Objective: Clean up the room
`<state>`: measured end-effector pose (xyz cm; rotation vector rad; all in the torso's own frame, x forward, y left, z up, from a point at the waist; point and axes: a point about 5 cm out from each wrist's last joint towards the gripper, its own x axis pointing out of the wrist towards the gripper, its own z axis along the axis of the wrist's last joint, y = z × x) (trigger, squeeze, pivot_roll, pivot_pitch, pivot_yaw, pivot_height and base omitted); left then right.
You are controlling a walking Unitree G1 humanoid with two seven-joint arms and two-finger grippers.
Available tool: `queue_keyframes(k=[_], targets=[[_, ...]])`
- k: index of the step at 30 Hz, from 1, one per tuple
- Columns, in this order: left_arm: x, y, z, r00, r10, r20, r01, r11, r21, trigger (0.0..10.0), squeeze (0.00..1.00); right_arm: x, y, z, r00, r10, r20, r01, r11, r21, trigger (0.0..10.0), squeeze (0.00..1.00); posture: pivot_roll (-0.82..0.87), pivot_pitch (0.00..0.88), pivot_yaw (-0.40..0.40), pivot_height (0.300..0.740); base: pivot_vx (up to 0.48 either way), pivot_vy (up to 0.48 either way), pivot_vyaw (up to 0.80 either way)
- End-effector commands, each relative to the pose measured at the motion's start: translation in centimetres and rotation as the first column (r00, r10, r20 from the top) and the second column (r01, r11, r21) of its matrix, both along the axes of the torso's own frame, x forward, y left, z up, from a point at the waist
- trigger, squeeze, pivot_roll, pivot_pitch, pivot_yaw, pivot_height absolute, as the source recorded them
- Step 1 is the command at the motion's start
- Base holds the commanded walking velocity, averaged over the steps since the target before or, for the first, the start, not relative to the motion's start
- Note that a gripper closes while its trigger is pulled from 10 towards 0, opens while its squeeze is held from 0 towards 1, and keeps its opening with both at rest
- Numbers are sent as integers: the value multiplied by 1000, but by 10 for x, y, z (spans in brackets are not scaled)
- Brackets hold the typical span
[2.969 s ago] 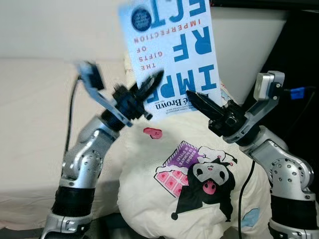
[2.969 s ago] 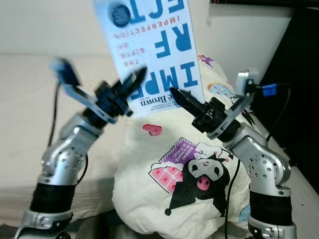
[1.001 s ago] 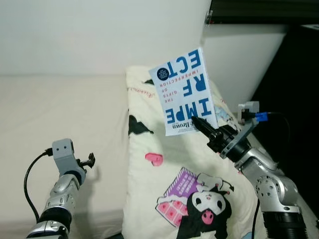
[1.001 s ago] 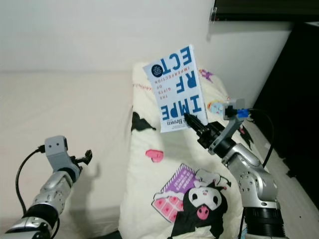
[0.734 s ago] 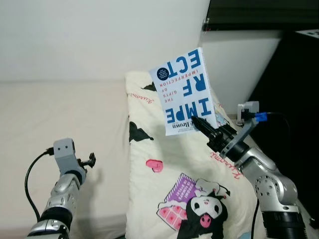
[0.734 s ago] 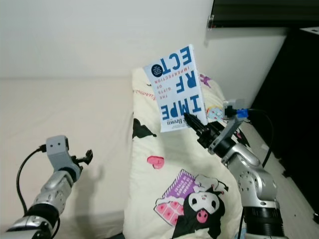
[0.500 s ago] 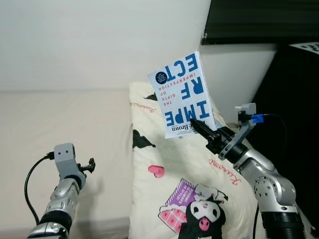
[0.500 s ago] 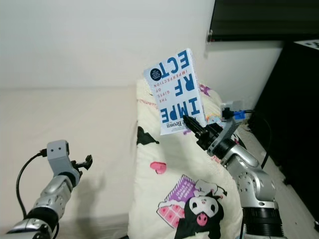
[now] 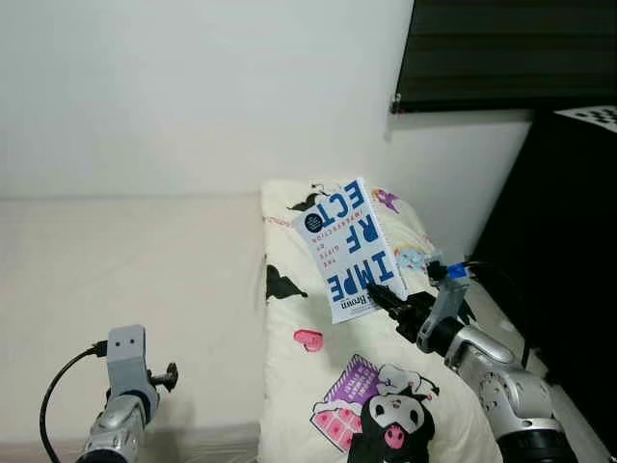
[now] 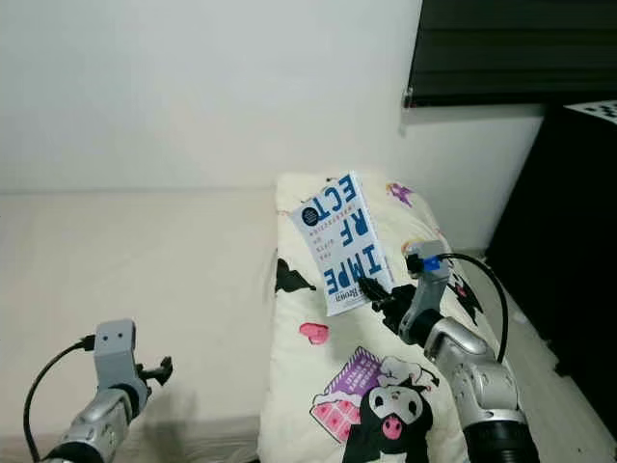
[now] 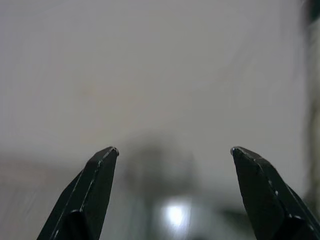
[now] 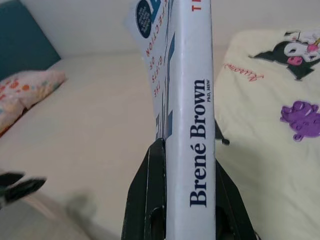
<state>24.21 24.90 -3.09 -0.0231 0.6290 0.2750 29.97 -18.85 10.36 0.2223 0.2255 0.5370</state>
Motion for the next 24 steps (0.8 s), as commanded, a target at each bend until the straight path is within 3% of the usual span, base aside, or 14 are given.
queue_keyframes(k=[1, 2, 4, 6, 7, 10, 11, 12, 14, 17, 18, 20, 23, 24], targets=[[-15, 3, -11, 997, 2, -83, -1, 1000, 20, 10000, 0, -5, -1, -13, 999, 2, -32, -2, 1000, -18, 10000, 0, 9, 0, -44, 714, 0, 0, 506], [-24, 2, -18, 992, -4, -124, 7, 1000, 23, 10000, 0, -8, -1, -19, 999, 7, -49, -9, 1000, -27, 10000, 0, 8, 0, -44, 714, 0, 0, 506], [-24, 2, -18, 992, -4, -124, 7, 1000, 23, 10000, 0, -8, -1, -19, 999, 7, -49, -9, 1000, -27, 10000, 0, 8, 0, -44, 714, 0, 0, 506], [-48, -3, -35, 970, -33, -239, 35, 999, 6, 10000, 0, -14, 2, -28, 997, 35, -74, -38, 999, -38, 10000, 0, 3, 0, -38, 714, 0, 0, 503], [-48, -3, -35, 970, -33, -239, 35, 999, 6, 10000, 0, -14, 2, -28, 997, 35, -74, -38, 999, -38, 10000, 0, 3, 0, -38, 714, 0, 0, 506], [-71, -8, -48, 939, -63, -339, 68, 998, 1, 10000, 0, -16, 5, -38, 994, 59, -96, -68, 993, -94, 10000, 0, -2, 0, -37, 714, 0, 0, 506], [-71, -8, -48, 939, -63, -339, 68, 998, 1, 10000, 0, -16, 5, -38, 994, 59, -96, -68, 993, -94, 10000, 0, -2, 0, -37, 714, 0, 0, 506], [-81, -12, -54, 921, -81, -381, 88, 996, 1, 10000, 0, -19, -2, -57, 987, 16, -157, -41, 987, -156, 10000, 0, -1, 0, -41, 714, 0, 0, 506], [-81, -12, -54, 921, -81, -381, 88, 996, 1, 10000, 0, -19, -2, -57, 987, 16, -157, -41, 987, -156, 10000, 0, -1, 0, -41, 714, 0, 0, 506], [-92, -23, -61, 889, -138, -437, 151, 988, -5, 10000, 0, -61, -34, -125, 895, -207, -395, 79, 945, -317, 10000, 0, 8, 0, -53, 714, 0, 0, 504], [-92, -23, -61, 889, -138, -437, 151, 988, -5, 10000, 0, -61, -34, -125, 895, -207, -395, 79, 945, -317, 10000, 0, 8, 0, -53, 714, 0, 0, 506], [-92, -25, -62, 888, -145, -436, 158, 987, -7, 10000, 0, -79, -41, -141, 854, -261, -450, 103, 933, -346, 10000, 0, 11, 0, -56, 714, 0, 0, 500], [-91, -27, -62, 888, -147, -436, 159, 987, -11, 10000, 0, -116, -53, -165, 761, -362, -539, 160, 909, -384, 10000, 0, 9, 0, -59, 714, 0, 0, 502], [-91, -27, -62, 888, -147, -436, 159, 987, -11, 10000, 0, -116, -53, -165, 761, -362, -539, 160, 909, -384, 10000, 0, 9, 0, -59, 714, 0, 0, 500]])
